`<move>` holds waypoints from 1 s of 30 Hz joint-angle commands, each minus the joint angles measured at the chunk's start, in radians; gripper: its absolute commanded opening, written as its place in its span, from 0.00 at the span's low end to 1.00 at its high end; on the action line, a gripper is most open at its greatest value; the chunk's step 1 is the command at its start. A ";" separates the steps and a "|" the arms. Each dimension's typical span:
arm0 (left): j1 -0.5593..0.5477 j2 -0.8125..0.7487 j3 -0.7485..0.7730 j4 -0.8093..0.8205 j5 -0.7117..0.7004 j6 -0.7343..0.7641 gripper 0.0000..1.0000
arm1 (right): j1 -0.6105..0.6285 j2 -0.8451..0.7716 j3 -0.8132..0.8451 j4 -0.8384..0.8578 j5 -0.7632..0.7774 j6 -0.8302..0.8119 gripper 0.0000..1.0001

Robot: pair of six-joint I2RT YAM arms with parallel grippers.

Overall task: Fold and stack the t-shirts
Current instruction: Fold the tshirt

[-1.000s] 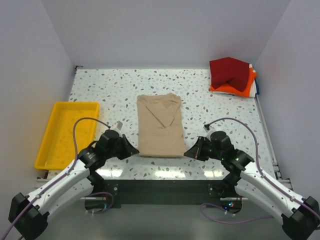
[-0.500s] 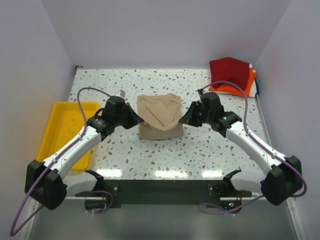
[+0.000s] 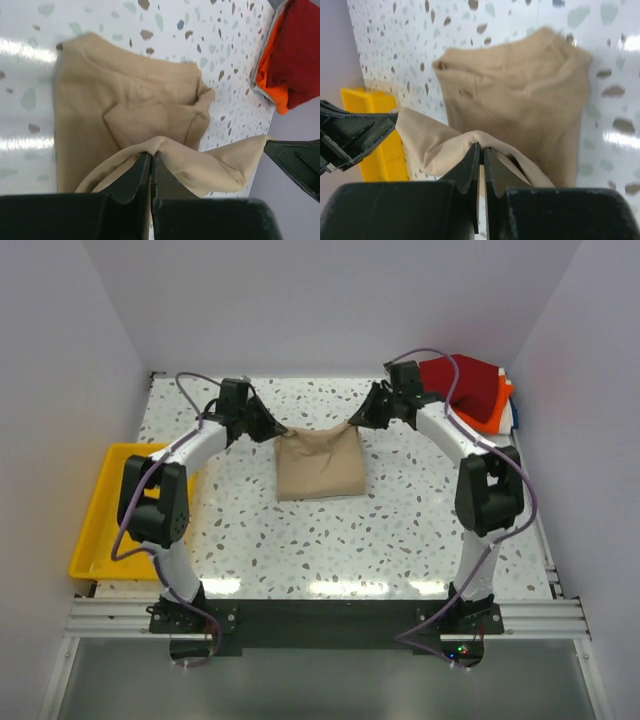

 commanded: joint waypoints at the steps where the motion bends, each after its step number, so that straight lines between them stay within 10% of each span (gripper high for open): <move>1: 0.055 0.139 0.167 0.076 0.071 0.042 0.00 | -0.034 0.138 0.180 0.022 -0.064 -0.021 0.00; 6: 0.107 0.344 0.307 0.138 0.133 0.022 0.01 | -0.070 0.414 0.481 -0.001 -0.122 -0.054 0.14; 13: 0.195 0.337 0.259 0.259 0.191 0.046 0.64 | -0.119 0.412 0.539 -0.051 -0.075 -0.122 0.67; 30: 0.026 0.297 0.241 0.154 0.027 0.134 0.25 | -0.050 0.281 0.126 0.066 0.022 -0.222 0.71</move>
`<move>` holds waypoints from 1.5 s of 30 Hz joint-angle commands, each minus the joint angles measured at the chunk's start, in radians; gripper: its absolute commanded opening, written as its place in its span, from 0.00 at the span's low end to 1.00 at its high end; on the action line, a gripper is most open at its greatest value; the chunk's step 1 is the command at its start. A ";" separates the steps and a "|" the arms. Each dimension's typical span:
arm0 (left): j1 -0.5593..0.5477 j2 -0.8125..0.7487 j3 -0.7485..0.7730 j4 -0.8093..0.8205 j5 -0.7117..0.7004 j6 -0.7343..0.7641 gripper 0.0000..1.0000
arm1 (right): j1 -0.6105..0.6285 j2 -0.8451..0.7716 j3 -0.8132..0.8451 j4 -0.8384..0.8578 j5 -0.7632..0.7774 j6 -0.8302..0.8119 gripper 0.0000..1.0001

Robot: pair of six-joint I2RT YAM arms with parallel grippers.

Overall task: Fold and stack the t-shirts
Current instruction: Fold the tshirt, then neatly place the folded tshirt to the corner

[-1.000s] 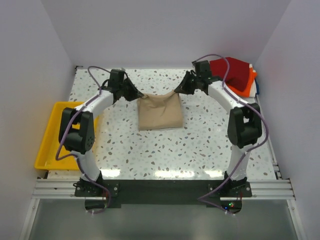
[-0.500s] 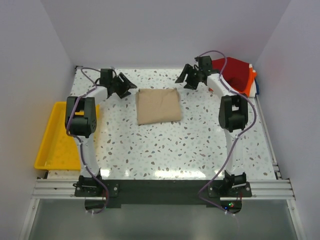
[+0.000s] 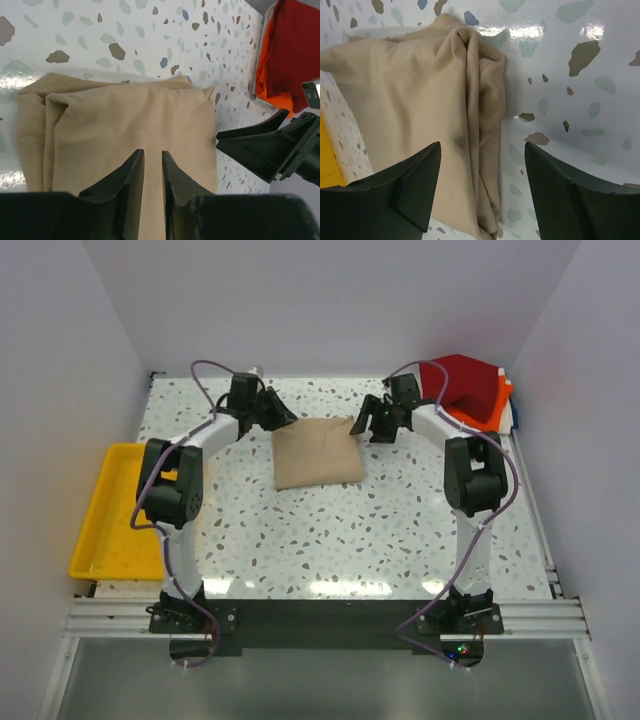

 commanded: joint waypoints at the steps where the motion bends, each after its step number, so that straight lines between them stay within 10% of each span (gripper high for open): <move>1: 0.005 0.088 0.070 -0.014 -0.019 0.046 0.25 | 0.028 0.006 0.016 0.042 0.044 -0.042 0.71; 26: 0.098 0.234 0.116 0.002 0.059 -0.016 0.18 | 0.123 0.137 0.071 -0.011 0.144 -0.009 0.61; 30: 0.098 0.223 0.129 -0.030 0.053 -0.005 0.18 | 0.152 0.166 0.102 -0.031 0.172 0.005 0.52; 38: 0.097 0.162 0.186 -0.207 -0.106 0.029 0.20 | 0.163 0.151 0.108 -0.067 0.258 0.002 0.00; 45: 0.095 0.017 0.145 -0.290 -0.220 0.044 0.24 | 0.163 0.120 0.093 -0.066 0.290 -0.019 0.00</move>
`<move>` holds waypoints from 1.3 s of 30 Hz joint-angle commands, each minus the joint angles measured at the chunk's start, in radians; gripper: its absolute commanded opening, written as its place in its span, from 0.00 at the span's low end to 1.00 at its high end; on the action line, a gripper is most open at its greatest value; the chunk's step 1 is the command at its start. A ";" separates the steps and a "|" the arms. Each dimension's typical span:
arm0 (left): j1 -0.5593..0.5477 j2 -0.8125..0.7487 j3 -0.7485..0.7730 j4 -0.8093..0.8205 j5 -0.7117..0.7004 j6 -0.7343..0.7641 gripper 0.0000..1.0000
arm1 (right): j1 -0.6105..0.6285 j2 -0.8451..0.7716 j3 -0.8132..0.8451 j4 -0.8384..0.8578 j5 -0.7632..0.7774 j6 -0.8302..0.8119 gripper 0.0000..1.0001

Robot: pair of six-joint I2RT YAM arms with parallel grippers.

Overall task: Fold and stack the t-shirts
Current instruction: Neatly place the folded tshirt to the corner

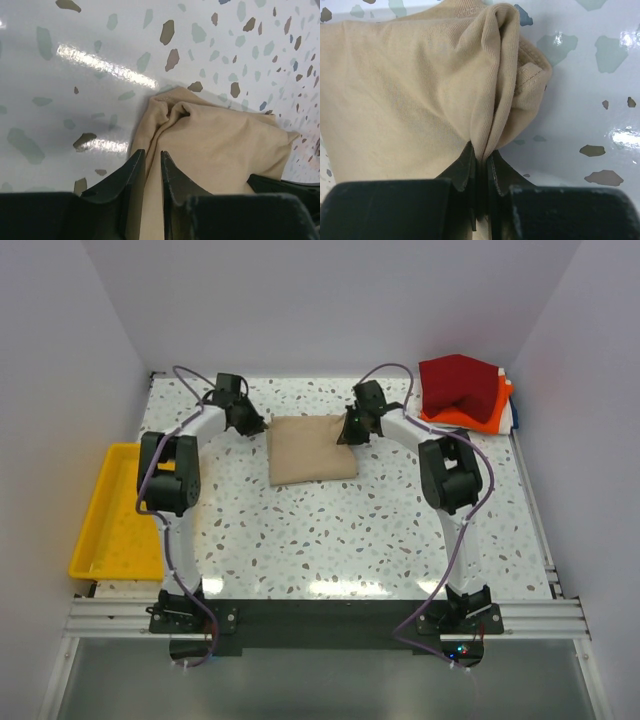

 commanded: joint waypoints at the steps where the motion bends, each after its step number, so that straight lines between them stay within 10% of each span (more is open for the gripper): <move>1: 0.000 -0.159 -0.033 -0.035 -0.063 0.028 0.24 | 0.002 -0.013 -0.022 -0.067 0.101 -0.035 0.00; 18: -0.168 -0.803 -0.527 -0.114 -0.074 0.231 0.24 | -0.024 0.001 0.272 -0.282 0.615 -0.418 0.00; 39: -0.169 -0.866 -0.626 -0.142 -0.071 0.413 0.24 | -0.166 0.140 0.766 -0.115 0.830 -0.905 0.00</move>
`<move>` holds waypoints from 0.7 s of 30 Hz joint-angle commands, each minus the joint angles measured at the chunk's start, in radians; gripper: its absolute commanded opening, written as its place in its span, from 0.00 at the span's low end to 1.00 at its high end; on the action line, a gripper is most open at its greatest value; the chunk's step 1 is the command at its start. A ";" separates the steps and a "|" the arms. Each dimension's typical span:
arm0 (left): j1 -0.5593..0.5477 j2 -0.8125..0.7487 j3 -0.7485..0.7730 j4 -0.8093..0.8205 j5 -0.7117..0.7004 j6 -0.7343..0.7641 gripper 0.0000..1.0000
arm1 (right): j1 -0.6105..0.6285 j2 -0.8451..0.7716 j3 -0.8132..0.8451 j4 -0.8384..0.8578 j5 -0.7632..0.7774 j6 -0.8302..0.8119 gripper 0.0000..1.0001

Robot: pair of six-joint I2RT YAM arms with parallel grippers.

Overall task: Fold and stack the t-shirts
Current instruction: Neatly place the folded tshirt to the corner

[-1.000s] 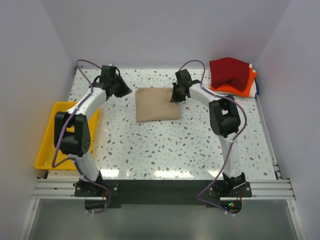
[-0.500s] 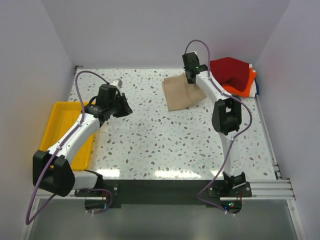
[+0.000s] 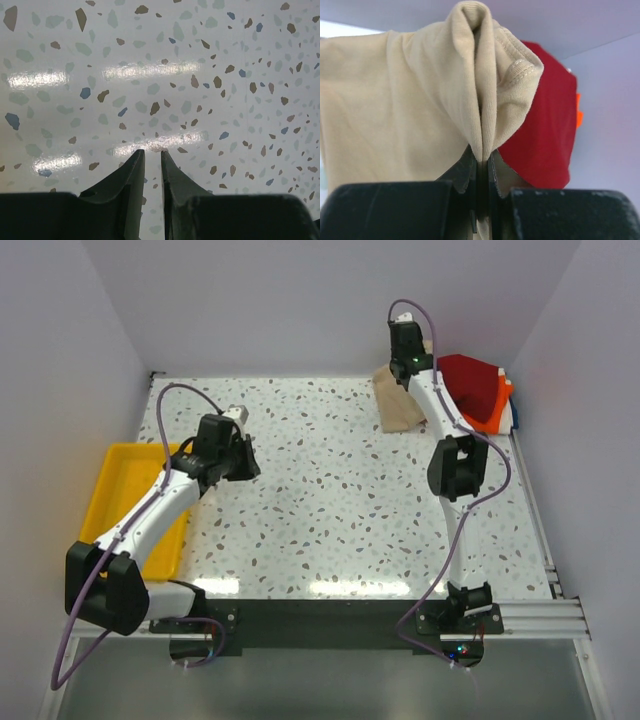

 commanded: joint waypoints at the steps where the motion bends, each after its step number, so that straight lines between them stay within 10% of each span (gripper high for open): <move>1: 0.005 0.004 -0.023 0.042 0.017 0.036 0.24 | -0.019 -0.013 0.129 0.085 0.043 -0.089 0.00; 21: 0.007 0.027 -0.072 0.068 0.073 0.038 0.23 | -0.090 -0.151 0.120 0.218 0.089 -0.139 0.00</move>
